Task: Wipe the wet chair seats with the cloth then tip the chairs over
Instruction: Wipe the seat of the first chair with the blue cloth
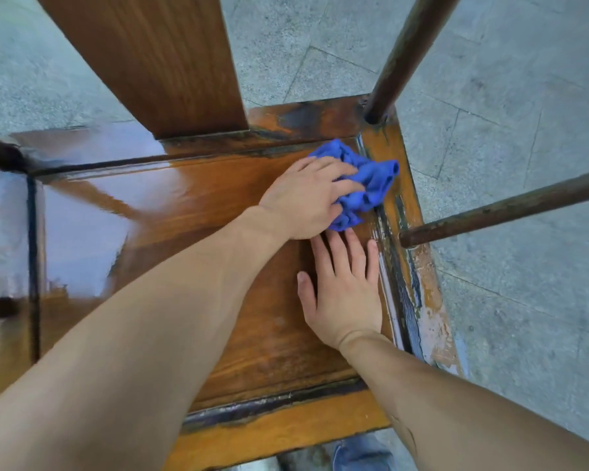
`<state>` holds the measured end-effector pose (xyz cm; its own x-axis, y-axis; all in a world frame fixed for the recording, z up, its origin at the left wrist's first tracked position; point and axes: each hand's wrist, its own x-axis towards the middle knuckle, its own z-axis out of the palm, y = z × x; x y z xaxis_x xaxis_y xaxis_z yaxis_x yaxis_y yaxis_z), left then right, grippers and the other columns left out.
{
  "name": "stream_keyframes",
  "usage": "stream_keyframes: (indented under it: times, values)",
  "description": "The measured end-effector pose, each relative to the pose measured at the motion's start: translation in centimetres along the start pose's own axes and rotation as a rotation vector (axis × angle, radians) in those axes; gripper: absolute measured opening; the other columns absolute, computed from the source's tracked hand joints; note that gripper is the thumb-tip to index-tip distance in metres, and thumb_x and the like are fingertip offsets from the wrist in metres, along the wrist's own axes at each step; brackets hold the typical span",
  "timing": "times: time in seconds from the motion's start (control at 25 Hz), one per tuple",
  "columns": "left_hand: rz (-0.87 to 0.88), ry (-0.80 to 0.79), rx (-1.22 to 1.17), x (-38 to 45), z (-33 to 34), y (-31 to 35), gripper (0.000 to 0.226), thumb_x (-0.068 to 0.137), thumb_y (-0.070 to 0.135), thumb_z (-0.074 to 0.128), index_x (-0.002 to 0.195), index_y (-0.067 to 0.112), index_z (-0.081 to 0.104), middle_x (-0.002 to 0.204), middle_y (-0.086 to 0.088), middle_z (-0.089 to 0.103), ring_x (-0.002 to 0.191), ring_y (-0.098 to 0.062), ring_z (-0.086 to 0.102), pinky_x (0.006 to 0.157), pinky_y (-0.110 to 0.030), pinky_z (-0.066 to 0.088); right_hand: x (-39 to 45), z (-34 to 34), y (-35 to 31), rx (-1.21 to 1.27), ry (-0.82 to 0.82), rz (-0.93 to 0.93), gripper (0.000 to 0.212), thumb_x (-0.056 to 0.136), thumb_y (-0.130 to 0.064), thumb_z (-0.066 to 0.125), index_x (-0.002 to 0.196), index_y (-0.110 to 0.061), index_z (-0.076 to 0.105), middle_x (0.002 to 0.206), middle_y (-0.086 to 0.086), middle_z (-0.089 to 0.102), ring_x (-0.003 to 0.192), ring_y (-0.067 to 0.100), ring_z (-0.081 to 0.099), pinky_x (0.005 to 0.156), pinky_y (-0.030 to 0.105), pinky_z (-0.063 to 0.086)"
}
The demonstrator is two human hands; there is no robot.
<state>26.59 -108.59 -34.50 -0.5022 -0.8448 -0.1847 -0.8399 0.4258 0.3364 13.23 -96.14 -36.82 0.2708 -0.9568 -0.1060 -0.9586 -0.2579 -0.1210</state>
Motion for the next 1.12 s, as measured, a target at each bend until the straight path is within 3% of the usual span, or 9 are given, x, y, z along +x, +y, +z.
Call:
stream_keyframes:
  times: [0.12,0.28,0.4,0.52,0.6,0.76,0.92,1.0,1.12]
  values:
    - [-0.167,0.090,0.030,-7.2,0.7,-2.2,0.061,0.087,0.040,0.031,0.145,0.033,0.047,0.156,0.002,0.042,0.144,-0.026,0.037,0.119,-0.043,0.026,0.0,-0.3,0.1,0.018,0.034,-0.018,0.060,0.095,-0.045,0.040,0.147,-0.015,0.043,0.154,0.007,0.043,0.144,0.034,0.033,0.120,0.060,0.018]
    - [-0.566,0.253,0.086,-21.6,5.6,-1.4,0.063,0.089,0.052,0.046,0.149,0.032,0.042,0.162,-0.004,0.031,0.145,-0.033,0.034,0.120,-0.048,0.025,0.1,-0.4,0.6,0.011,0.066,-0.010,0.064,0.096,-0.047,0.033,0.154,-0.021,0.034,0.160,0.002,0.035,0.146,0.032,0.030,0.121,0.058,0.016]
    - [-0.820,0.232,0.086,-31.7,8.3,2.0,0.077,0.081,0.065,0.052,0.148,0.030,0.045,0.163,-0.009,0.028,0.143,-0.036,0.036,0.118,-0.054,0.027,-0.4,-0.2,0.3,0.017,0.031,-0.024,0.064,0.097,-0.049,0.028,0.155,-0.021,0.029,0.162,0.003,0.031,0.148,0.031,0.025,0.122,0.058,0.013]
    - [-0.954,0.204,0.066,-38.6,9.7,5.0,0.087,0.080,0.080,0.042,0.148,0.027,0.045,0.164,-0.010,0.025,0.148,-0.033,0.030,0.120,-0.057,0.022,-0.7,-0.1,-0.3,0.034,0.021,-0.023,0.064,0.097,-0.049,0.027,0.155,-0.020,0.029,0.162,0.004,0.031,0.149,0.032,0.024,0.122,0.058,0.012]
    - [-0.998,0.196,0.035,-39.1,9.7,5.6,0.091,0.080,0.086,0.032,0.149,0.029,0.043,0.164,-0.010,0.023,0.151,-0.034,0.023,0.122,-0.056,0.017,-0.6,-0.2,-0.3,0.056,0.024,-0.028,0.064,0.097,-0.049,0.027,0.155,-0.020,0.028,0.162,0.004,0.030,0.149,0.032,0.024,0.122,0.058,0.012]
    - [-1.127,0.258,0.025,-31.3,7.0,1.3,0.091,0.069,0.085,0.042,0.150,0.045,0.034,0.166,-0.011,0.016,0.151,-0.043,0.013,0.120,-0.061,0.011,-0.6,-0.2,-0.2,0.098,0.042,-0.024,0.063,0.098,-0.048,0.031,0.155,-0.022,0.029,0.162,0.001,0.031,0.149,0.030,0.024,0.123,0.055,0.011]
    - [-0.929,0.243,0.052,-19.5,4.2,-2.8,0.092,0.068,0.090,0.038,0.151,0.054,0.021,0.168,-0.006,0.007,0.151,-0.046,0.004,0.120,-0.062,0.004,1.4,-1.5,-0.2,0.110,0.111,-0.035,0.042,0.101,-0.039,0.035,0.139,-0.029,0.049,0.146,-0.004,0.049,0.129,0.027,0.045,0.107,0.049,0.030]
    - [-0.743,0.203,0.141,-15.2,4.5,-1.2,0.090,0.069,0.089,0.038,0.151,0.052,0.024,0.168,-0.006,0.009,0.151,-0.047,0.005,0.119,-0.064,0.005,3.9,-2.6,0.2,0.154,0.128,0.020,0.035,0.102,-0.035,0.033,0.125,-0.028,0.057,0.131,-0.002,0.056,0.115,0.028,0.049,0.094,0.046,0.035]
    - [-0.440,0.160,0.200,-13.2,6.5,5.1,0.087,0.073,0.085,0.044,0.151,0.048,0.031,0.166,-0.010,0.017,0.149,-0.049,0.013,0.118,-0.066,0.008,7.8,-4.2,1.4,0.305,0.075,0.120,0.035,0.103,-0.033,0.030,0.122,-0.023,0.058,0.128,0.006,0.058,0.119,0.032,0.049,0.094,0.046,0.038]
